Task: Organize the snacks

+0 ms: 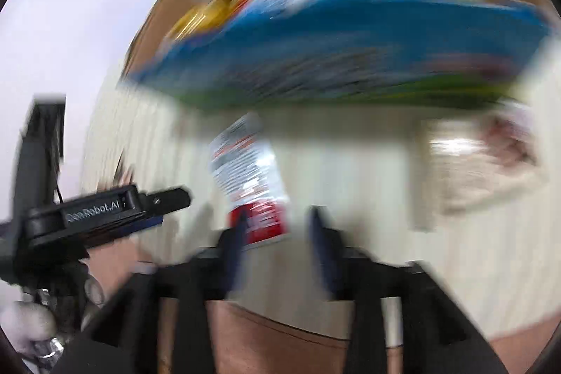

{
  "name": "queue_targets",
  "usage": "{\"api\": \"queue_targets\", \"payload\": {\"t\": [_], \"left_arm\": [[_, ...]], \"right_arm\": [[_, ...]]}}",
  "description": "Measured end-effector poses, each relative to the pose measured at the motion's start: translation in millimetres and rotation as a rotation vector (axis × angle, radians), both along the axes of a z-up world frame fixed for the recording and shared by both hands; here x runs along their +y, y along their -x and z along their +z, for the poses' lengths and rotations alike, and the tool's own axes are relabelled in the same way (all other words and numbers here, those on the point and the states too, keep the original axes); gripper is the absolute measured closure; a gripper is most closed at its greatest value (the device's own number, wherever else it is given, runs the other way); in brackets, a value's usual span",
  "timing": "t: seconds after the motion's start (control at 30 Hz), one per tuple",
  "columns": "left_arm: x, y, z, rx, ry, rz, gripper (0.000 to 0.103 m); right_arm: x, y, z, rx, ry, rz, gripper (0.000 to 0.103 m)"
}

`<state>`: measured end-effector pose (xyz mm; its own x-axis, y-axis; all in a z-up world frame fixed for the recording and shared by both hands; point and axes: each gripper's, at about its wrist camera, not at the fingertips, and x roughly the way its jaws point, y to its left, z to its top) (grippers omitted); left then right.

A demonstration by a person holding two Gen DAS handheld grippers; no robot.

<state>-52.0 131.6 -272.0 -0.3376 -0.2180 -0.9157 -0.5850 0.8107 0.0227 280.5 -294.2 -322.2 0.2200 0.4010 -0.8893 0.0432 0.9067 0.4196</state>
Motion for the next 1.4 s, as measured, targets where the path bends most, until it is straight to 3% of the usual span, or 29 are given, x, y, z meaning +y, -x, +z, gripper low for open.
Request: {"api": "queue_targets", "payload": {"t": [0.03, 0.13, 0.23, 0.37, 0.47, 0.57, 0.67, 0.73, 0.83, 0.9, 1.03, 1.13, 1.4], "left_arm": [[-4.7, -5.0, -4.9, 0.004, 0.002, -0.005, 0.042], [-25.8, -20.2, -22.9, 0.018, 0.012, -0.044, 0.042], [-44.9, -31.0, -38.3, 0.037, -0.016, -0.112, 0.042], [-63.2, -35.3, -54.9, 0.071, -0.049, -0.184, 0.042], [-71.1, -39.6, -55.0, 0.068, -0.052, -0.213, 0.042], [-77.6, -35.5, -54.5, 0.074, -0.038, -0.226, 0.042], [-83.1, -35.1, -52.3, 0.079, -0.026, -0.257, 0.042], [-98.8, -37.2, -57.9, 0.082, -0.022, -0.265, 0.042], [-105.9, -33.9, -58.0, 0.095, -0.003, -0.279, 0.041], [-110.9, -37.8, -60.3, 0.108, 0.002, -0.299, 0.039], [-114.9, -50.4, -73.6, 0.12, 0.017, -0.342, 0.037], [-118.2, -57.2, -78.3, 0.12, 0.031, -0.357, 0.037], [-132.7, -49.4, -74.6, 0.094, 0.063, -0.442, 0.042]], "right_arm": [[-22.9, 1.5, 1.8, 0.006, -0.008, -0.095, 0.02], [-72.2, -1.5, -6.4, 0.054, 0.008, -0.323, 0.02], [-90.5, -14.0, -25.4, 0.114, 0.02, -0.413, 0.02], [-78.7, -31.5, -46.8, 0.164, 0.158, -0.365, 0.02], [-78.7, -29.8, -54.0, 0.192, 0.166, -0.329, 0.02], [-91.7, -19.7, -50.3, 0.198, 0.239, -0.299, 0.02], [-116.2, -9.6, -50.1, 0.253, 0.189, -0.339, 0.02], [-126.7, -10.6, -41.3, 0.214, 0.134, -0.384, 0.019], [-129.3, -30.9, -36.0, 0.16, 0.118, -0.385, 0.018], [-115.8, -55.5, -46.4, 0.184, 0.11, -0.368, 0.018], [-93.3, -82.8, -68.6, 0.282, 0.151, -0.314, 0.018], [-70.7, -88.9, -68.2, 0.274, 0.222, -0.245, 0.03], [-36.4, -55.9, -76.2, 0.345, 0.24, -0.032, 0.034]]}}
